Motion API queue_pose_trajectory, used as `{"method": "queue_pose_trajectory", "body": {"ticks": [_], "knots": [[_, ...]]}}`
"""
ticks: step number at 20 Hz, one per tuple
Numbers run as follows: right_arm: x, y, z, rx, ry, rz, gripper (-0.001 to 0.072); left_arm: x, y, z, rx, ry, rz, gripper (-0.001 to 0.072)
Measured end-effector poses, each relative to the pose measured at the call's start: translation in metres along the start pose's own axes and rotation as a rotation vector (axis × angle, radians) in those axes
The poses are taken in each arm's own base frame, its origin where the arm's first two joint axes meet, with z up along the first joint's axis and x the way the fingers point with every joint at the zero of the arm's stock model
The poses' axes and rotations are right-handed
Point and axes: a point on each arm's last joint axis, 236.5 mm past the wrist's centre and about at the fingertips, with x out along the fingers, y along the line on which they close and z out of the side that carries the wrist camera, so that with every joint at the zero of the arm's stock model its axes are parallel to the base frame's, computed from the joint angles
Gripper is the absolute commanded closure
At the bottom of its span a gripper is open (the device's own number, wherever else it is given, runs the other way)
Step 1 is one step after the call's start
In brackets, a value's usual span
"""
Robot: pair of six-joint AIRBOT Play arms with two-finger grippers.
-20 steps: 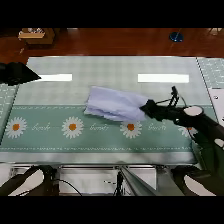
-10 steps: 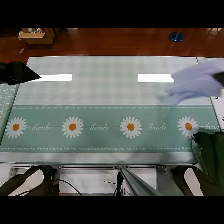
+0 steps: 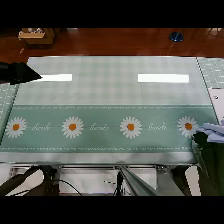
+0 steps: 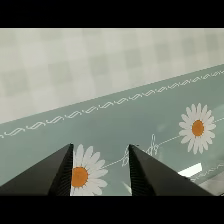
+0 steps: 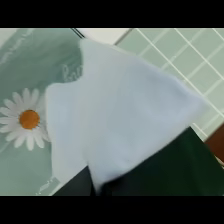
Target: Fold the shirts.
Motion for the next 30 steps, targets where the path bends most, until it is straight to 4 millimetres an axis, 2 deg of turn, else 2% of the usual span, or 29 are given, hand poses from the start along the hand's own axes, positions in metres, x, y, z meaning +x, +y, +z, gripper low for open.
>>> {"method": "queue_pose_trajectory", "body": {"ticks": [3,7,10,14,18,19,20,21,23,26,28,29,30], "knots": [[-0.004,-0.040,-0.016,0.056,0.068,-0.164,0.0696,0.005,0.004,0.001,0.007,0.007,-0.002,0.0284],[-0.014,-0.076,-0.028,0.110,0.109,-0.324,0.0695,0.012,0.011,0.002,0.003,0.016,-0.004,0.0284],[-0.015,-0.096,-0.037,0.129,0.148,-0.416,0.0695,0.015,0.014,0.004,-0.001,0.013,-0.002,0.0284],[0.011,-0.105,-0.063,0.102,0.284,-0.479,0.0695,0.017,0.018,0.010,-0.002,-0.013,0.010,0.0284],[0.034,-0.129,-0.101,0.055,0.460,-0.617,0.0692,0.017,0.020,0.013,-0.001,-0.025,0.016,0.0284],[0.039,-0.135,-0.111,0.052,0.499,-0.640,0.0618,0.017,0.020,0.014,-0.002,-0.027,0.017,0.0284],[0.044,-0.140,-0.121,0.052,0.537,-0.662,0.0349,0.017,0.020,0.014,-0.002,-0.027,0.018,0.0284],[0.048,-0.145,-0.131,0.054,0.572,-0.678,0.0207,0.017,0.020,0.015,-0.001,-0.030,0.018,0.0284],[0.055,-0.154,-0.147,0.077,0.619,-0.698,0.0207,0.017,0.021,0.015,-0.002,-0.032,0.019,0.0284],[0.064,-0.167,-0.153,0.110,0.607,-0.713,0.0208,0.017,0.021,0.015,-0.002,-0.032,0.019,0.0283],[0.085,-0.159,-0.136,0.104,0.528,-0.622,0.0209,0.017,0.021,0.016,-0.002,-0.034,0.021,0.0275],[0.099,-0.145,-0.120,0.093,0.472,-0.537,0.0209,0.017,0.022,0.017,-0.002,-0.039,0.023,0.0234],[0.114,-0.124,-0.094,0.073,0.396,-0.426,0.0210,0.017,0.022,0.018,-0.002,-0.042,0.024,0.0163]]}}
